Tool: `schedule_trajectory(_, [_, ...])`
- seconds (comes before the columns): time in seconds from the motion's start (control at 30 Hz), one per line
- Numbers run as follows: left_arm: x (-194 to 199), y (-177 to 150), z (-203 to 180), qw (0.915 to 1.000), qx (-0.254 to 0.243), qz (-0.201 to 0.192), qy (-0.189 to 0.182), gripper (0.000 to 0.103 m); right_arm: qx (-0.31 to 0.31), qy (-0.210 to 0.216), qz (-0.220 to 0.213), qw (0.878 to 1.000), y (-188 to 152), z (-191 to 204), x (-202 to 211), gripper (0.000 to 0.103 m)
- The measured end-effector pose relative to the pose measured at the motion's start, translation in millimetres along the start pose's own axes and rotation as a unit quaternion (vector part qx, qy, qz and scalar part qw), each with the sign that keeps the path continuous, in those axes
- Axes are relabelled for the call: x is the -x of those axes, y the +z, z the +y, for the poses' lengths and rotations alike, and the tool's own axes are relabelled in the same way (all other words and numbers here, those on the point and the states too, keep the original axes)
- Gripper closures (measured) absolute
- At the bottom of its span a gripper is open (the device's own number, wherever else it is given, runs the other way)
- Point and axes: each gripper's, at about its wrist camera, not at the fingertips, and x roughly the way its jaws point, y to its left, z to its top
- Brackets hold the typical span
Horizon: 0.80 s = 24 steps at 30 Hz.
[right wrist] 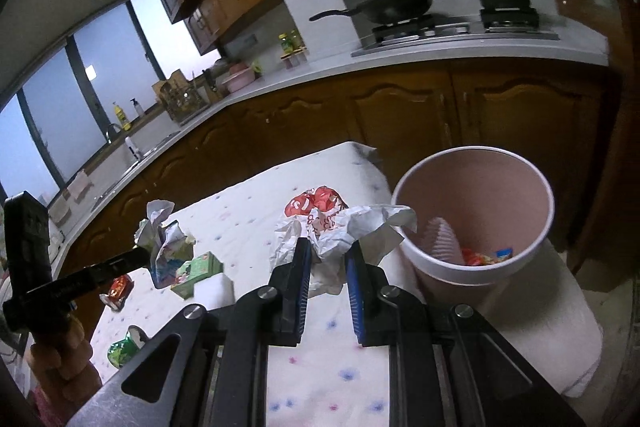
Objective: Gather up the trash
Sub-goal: 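Carry both crumpled tissues over the bin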
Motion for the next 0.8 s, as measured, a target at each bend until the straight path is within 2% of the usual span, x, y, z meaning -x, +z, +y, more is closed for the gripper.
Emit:
schedule_trajectory(0.5, [-30.1,11.7,-42.5,0.9991,-0.03,0.012,-0.029,0.098,-0.03,-0.025,-0.024,0.999,9.7,-44.4,20.3,0.085])
schedule_trajectory(0.8, [-64.6,22.2,-70.2,0.9972,-0.038,0.033,-0.056,0.098,-0.039,-0.042,-0.03,0.998,16.6,-65.0,21.7,0.085])
